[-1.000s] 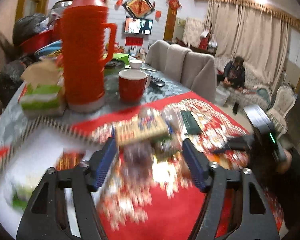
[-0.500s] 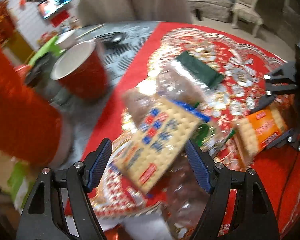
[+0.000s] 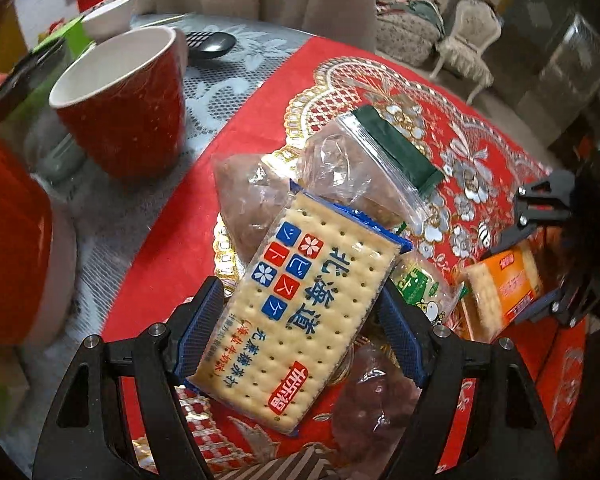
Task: Organize snacks
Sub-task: 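Grasp blue-white cracker packet with left tool while right grasps orange cracker packet, then carry both cracker packets over the tray and open both tools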
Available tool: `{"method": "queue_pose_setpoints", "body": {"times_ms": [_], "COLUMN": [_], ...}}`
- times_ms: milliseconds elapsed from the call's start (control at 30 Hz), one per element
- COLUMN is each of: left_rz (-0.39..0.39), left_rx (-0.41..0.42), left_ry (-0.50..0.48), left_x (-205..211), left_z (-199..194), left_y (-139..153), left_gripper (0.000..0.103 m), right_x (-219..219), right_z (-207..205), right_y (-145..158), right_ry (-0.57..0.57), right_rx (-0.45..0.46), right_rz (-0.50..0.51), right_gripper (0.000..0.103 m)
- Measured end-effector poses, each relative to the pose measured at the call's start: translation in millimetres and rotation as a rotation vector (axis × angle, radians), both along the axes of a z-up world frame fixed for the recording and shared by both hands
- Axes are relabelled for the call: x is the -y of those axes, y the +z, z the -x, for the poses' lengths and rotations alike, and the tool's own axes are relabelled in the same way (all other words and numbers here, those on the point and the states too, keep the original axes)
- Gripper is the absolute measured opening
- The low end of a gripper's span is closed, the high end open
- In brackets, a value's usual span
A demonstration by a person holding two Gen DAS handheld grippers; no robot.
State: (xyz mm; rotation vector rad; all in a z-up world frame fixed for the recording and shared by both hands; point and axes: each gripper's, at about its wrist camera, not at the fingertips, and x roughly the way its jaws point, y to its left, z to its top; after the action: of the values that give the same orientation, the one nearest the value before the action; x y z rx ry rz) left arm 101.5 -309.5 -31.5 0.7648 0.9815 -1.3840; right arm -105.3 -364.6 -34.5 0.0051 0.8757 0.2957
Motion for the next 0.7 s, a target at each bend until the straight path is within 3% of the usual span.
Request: {"method": "queue_pose_setpoints", "body": {"times_ms": [100,167,267,500,700], "left_rz": [0.012,0.017,0.048,0.237,0.341], "left_rx": [-0.007,0.039,0.073,0.145,0.119], "left_ry": [0.007,0.019,0.052,0.240,0.354], "left_x": [-4.9,-8.1,-14.6,-38.8,-66.7], "left_z": [4.6,11.5,16.3,31.9,63.0], "left_y": [3.0,7.2,16.8,66.0,95.6], "left_gripper": [0.065,0.058,0.055,0.054,0.054], "right_x": [2.0,4.6,13.4,21.0,23.9], "right_z": [0.2,0.3,2.0,6.6,9.6], "right_y": [0.6,1.2,3.9,13.7,17.2], "right_ry": [-0.004,-0.018,-0.047,-0.080,-0.101], "right_rx": [0.002,0.005,0.023,0.086,0.112], "right_rz": [-0.013,-0.020,-0.055,-0.096,-0.104], "right_gripper": [0.053,0.053,0.053,0.053,0.053]}}
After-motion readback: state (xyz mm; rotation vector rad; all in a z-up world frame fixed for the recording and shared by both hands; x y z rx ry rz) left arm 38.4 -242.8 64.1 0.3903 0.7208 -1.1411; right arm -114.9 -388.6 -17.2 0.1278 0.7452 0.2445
